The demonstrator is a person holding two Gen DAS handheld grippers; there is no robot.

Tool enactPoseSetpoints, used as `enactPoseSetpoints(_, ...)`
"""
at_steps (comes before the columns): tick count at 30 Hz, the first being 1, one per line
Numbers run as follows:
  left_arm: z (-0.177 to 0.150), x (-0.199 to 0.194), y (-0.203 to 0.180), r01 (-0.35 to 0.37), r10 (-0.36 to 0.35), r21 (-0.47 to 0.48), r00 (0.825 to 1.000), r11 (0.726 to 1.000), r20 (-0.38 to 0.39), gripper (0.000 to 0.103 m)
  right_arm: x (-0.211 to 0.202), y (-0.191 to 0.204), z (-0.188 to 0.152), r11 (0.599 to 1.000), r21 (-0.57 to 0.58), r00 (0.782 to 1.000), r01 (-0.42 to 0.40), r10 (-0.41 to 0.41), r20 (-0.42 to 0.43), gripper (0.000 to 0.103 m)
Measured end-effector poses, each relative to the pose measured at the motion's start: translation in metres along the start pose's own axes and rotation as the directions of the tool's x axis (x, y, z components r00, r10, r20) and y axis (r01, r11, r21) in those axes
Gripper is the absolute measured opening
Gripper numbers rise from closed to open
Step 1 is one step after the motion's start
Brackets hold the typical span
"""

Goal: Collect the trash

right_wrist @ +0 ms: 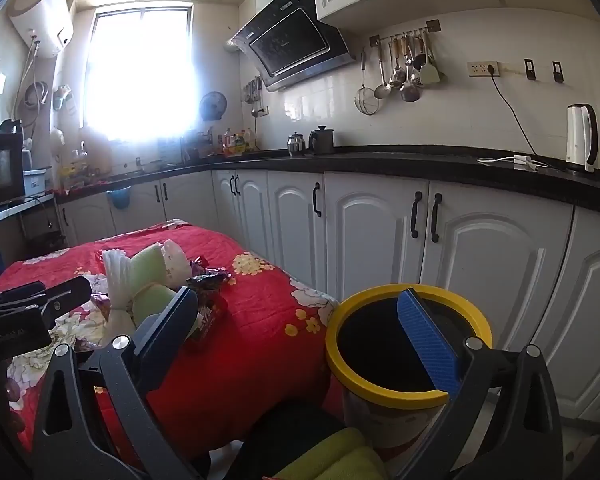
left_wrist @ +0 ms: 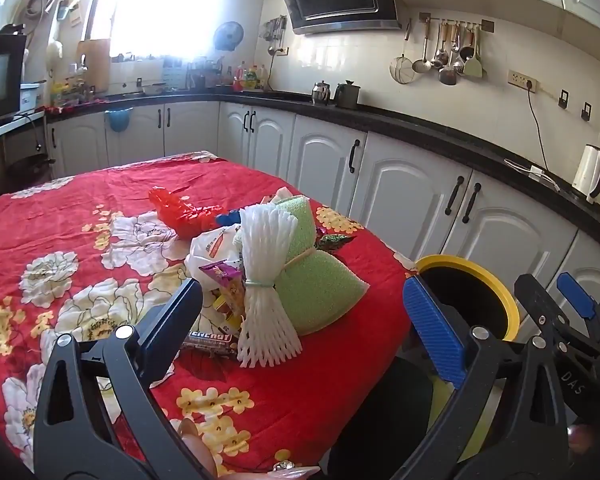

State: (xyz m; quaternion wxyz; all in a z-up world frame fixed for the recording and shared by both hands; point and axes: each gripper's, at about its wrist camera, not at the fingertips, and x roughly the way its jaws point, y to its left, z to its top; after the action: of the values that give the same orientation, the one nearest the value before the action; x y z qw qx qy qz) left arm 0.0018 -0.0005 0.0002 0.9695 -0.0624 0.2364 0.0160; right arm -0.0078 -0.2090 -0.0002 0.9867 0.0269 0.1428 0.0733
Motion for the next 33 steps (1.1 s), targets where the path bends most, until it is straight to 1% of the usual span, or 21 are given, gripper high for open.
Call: enactPoseSetpoints(33,0.0026,-0.0066,-0.0008,0.013,-0.013,-0.006,1.0,1.0,0.016,0.092,0.0001,-0.0011,0.0001,1.0,-0.001,1.0,0.001,-0.001,-0.008,0.097)
